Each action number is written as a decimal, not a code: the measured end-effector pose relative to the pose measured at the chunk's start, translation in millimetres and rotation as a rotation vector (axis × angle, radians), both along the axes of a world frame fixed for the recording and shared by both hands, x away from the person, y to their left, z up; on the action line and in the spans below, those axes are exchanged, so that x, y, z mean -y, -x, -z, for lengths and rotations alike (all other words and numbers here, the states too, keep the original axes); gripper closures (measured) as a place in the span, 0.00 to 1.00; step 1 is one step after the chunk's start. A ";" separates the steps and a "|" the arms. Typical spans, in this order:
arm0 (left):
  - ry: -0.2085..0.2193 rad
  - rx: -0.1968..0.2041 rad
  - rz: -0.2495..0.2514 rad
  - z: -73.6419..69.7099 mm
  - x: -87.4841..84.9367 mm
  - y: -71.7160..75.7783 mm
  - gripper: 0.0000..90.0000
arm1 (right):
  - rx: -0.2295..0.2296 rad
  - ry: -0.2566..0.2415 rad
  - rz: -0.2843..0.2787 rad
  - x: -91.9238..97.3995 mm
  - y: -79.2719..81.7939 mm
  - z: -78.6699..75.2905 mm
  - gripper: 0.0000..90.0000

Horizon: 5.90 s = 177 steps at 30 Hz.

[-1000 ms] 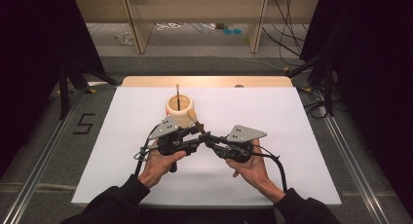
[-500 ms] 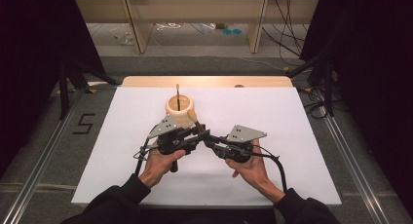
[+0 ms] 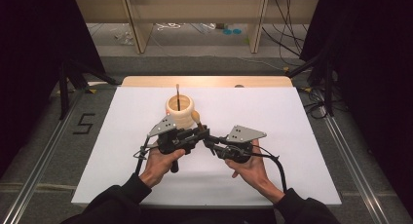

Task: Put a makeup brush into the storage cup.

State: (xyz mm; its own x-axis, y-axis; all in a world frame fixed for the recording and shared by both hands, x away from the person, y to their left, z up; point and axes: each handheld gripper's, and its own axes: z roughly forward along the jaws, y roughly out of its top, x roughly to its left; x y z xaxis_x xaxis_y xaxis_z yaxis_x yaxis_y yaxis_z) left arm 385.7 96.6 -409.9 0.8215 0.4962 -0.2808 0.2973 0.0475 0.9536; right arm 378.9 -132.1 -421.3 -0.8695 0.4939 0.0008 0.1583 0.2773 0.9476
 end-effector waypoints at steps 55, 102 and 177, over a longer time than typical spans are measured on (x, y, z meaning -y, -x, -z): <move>-0.194 -0.007 -0.230 -30.7 -58.0 -33.8 0.86 | -0.110 0.076 0.246 74.3 9.7 4.9 0.20; -0.218 0.025 -0.394 -68.0 -68.4 -116.4 0.86 | -0.129 0.092 0.267 84.9 19.1 8.1 0.21; -0.273 -0.093 -0.427 -15.5 -54.8 -129.2 0.27 | -0.130 0.090 0.251 82.5 17.6 9.8 0.22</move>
